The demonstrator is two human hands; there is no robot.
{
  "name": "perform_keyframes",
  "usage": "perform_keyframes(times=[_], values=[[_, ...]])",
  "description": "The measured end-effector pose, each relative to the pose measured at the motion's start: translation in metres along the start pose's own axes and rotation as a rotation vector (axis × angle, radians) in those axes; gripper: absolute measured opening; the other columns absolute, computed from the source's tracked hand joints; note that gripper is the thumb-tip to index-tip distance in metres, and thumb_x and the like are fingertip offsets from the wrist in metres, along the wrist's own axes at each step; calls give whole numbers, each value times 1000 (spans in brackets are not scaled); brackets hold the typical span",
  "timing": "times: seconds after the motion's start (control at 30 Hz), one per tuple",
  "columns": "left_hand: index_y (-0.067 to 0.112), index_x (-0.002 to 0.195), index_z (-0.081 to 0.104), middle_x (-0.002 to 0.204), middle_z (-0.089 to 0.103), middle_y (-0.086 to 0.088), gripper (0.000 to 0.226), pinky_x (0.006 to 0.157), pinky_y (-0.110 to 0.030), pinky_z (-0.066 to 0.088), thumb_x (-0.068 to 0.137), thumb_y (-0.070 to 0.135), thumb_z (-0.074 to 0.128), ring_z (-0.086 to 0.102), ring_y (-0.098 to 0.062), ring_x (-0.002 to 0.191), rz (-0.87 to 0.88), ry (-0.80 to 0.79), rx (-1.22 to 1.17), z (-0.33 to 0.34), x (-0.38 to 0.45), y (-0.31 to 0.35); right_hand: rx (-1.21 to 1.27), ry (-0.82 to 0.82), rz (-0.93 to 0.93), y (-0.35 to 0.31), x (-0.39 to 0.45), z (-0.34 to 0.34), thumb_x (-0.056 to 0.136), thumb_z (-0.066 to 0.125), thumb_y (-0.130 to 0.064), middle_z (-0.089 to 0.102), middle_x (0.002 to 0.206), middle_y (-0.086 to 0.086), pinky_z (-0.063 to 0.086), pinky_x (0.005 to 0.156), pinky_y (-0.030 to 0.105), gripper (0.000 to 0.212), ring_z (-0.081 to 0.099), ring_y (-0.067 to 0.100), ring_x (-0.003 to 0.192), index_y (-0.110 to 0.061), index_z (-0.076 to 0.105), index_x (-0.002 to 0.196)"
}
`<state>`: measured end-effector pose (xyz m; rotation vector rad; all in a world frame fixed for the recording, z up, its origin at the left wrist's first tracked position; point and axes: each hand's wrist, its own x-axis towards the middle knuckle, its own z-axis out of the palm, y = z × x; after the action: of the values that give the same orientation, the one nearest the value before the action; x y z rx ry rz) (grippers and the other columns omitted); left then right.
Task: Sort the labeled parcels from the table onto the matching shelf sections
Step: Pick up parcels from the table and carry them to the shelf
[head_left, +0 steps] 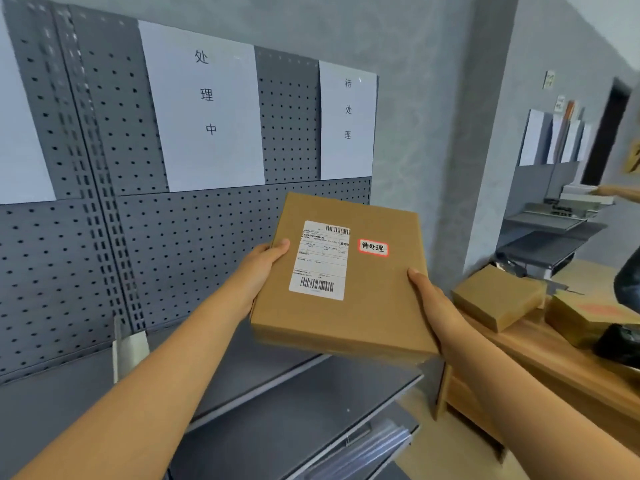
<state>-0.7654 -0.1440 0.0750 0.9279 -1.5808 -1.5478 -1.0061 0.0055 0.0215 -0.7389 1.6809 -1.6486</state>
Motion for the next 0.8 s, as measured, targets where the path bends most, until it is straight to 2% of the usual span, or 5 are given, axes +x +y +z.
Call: perform_keyframes(times=[0.27, 0.43, 0.63, 0.73, 0.8], values=[[18, 123, 66, 107, 75, -5, 40, 68, -32, 56, 99, 47, 52, 72, -24, 91, 2, 33, 9, 53, 87, 14, -9, -47, -10, -21, 120, -33, 90, 54, -63, 76, 104, 7, 56, 92, 43, 54, 72, 28, 96, -19, 65, 119], [22, 124, 65, 107, 75, -2, 40, 66, -30, 55, 99, 50, 50, 72, -20, 92, -7, 126, 55, 86, 131, 15, -33, -127, -32, -30, 197, -54, 87, 56, -67, 79, 85, 0, 58, 79, 37, 47, 75, 23, 84, -24, 70, 100], [20, 127, 63, 111, 74, -5, 45, 83, -38, 56, 97, 52, 52, 70, -25, 101, -63, 249, 33, 133, 174, 9, -32, -317, -24, -44, 281, -86, 90, 55, -63, 79, 86, 0, 56, 66, 32, 44, 76, 19, 75, -24, 69, 105], [18, 136, 54, 117, 71, -7, 55, 98, -46, 52, 93, 53, 59, 68, -27, 107, -101, 303, 42, 154, 194, 4, -38, -413, -8, -55, 317, -101, 92, 55, -59, 79, 93, 2, 56, 66, 31, 42, 77, 19, 79, -23, 68, 111], [19, 139, 48, 118, 70, -6, 64, 98, -47, 52, 88, 53, 65, 68, -27, 107, -113, 347, 30, 164, 201, -1, -36, -491, 6, -59, 334, -105, 93, 55, -54, 78, 101, 5, 57, 72, 34, 41, 76, 22, 86, -22, 67, 116]])
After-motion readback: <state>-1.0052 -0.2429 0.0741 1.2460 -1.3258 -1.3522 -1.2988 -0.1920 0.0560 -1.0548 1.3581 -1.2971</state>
